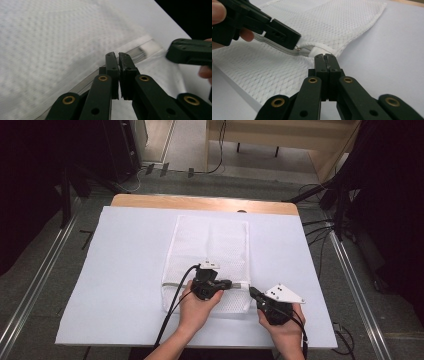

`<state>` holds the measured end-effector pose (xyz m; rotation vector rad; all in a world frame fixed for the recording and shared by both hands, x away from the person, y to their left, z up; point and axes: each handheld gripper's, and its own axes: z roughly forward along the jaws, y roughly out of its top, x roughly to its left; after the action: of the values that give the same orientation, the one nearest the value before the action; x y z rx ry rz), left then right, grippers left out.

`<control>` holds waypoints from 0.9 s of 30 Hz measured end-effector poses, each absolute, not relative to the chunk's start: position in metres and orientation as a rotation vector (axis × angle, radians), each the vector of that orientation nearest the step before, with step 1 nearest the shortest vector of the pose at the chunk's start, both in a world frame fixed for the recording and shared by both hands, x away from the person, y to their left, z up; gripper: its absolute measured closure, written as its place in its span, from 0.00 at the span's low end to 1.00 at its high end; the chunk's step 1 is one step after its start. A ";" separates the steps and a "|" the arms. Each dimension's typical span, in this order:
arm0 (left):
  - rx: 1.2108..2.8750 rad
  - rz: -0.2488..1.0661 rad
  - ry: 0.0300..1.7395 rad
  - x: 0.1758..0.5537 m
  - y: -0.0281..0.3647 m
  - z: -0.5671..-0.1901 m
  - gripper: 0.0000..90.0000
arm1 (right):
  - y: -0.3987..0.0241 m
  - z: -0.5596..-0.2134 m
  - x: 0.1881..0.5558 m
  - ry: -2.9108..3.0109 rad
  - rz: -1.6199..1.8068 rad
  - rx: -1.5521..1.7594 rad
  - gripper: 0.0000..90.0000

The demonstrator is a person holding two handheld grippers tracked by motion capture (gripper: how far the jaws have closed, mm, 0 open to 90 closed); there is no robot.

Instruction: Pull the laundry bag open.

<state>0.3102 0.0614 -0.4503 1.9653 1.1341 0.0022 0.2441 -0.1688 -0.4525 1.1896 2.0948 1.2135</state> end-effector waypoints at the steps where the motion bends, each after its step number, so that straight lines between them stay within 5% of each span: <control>1: 1.964 0.011 1.143 0.310 0.064 -0.452 0.98 | -0.170 -0.452 0.244 2.091 1.213 1.189 1.00; 27: 1.893 0.186 1.304 0.291 0.193 -0.455 0.98 | -0.184 -0.452 0.247 2.077 1.168 1.258 1.00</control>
<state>0.2912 0.1931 -0.4547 1.8930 1.3041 0.1863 0.2470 -0.1845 -0.4517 1.2578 2.0770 1.1676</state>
